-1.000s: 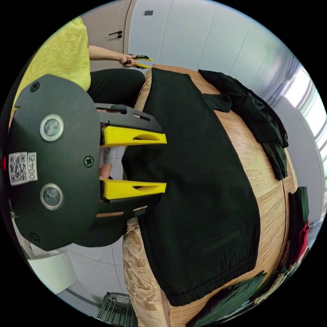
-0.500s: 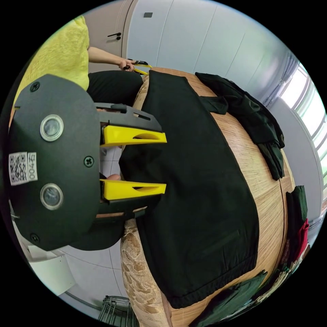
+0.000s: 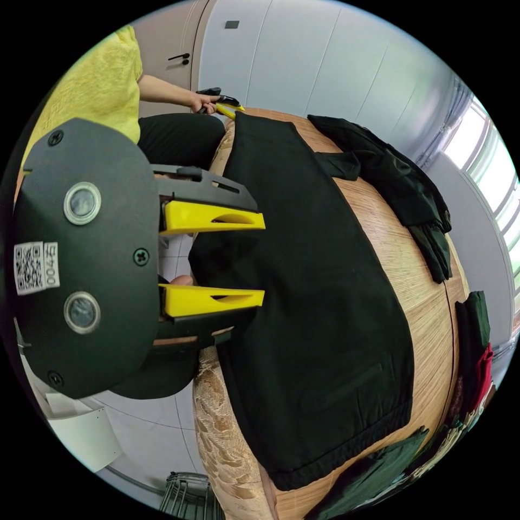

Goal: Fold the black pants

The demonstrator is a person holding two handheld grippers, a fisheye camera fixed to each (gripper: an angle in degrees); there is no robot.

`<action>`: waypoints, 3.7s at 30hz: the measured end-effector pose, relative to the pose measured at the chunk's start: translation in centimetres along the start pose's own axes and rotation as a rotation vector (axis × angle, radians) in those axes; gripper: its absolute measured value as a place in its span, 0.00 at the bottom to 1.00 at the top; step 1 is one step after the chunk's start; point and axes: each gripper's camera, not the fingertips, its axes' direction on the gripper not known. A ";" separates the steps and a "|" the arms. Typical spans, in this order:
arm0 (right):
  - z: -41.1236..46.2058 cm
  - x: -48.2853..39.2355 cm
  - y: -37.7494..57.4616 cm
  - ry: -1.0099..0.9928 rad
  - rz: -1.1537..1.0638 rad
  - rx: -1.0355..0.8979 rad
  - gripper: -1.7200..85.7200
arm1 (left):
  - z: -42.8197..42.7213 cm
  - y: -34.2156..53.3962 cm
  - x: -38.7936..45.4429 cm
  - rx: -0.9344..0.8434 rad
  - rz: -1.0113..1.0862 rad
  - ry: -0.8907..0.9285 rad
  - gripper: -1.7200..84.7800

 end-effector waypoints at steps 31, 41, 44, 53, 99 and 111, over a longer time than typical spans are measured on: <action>-6.7 1.3 -0.8 0.010 0.017 0.010 0.17 | 1.4 0.6 -3.9 0.130 -0.028 0.015 0.08; -10.6 4.5 -1.0 -0.145 0.083 0.021 0.17 | 1.9 1.0 5.5 0.126 0.289 0.140 0.06; -11.4 4.6 -0.9 -0.156 0.071 0.024 0.18 | 3.2 1.3 11.8 0.095 0.433 0.163 0.05; -15.0 5.4 -0.3 -0.238 0.042 0.094 0.20 | 12.4 8.5 33.5 -0.086 0.880 0.242 0.05; 1.2 -16.4 -8.5 0.178 -0.624 -0.137 0.20 | 49.5 39.1 22.1 -0.603 1.091 -0.280 0.06; 6.8 -20.6 -9.2 0.285 -0.775 -0.261 0.07 | 48.9 36.7 19.4 -0.580 1.032 -0.243 0.04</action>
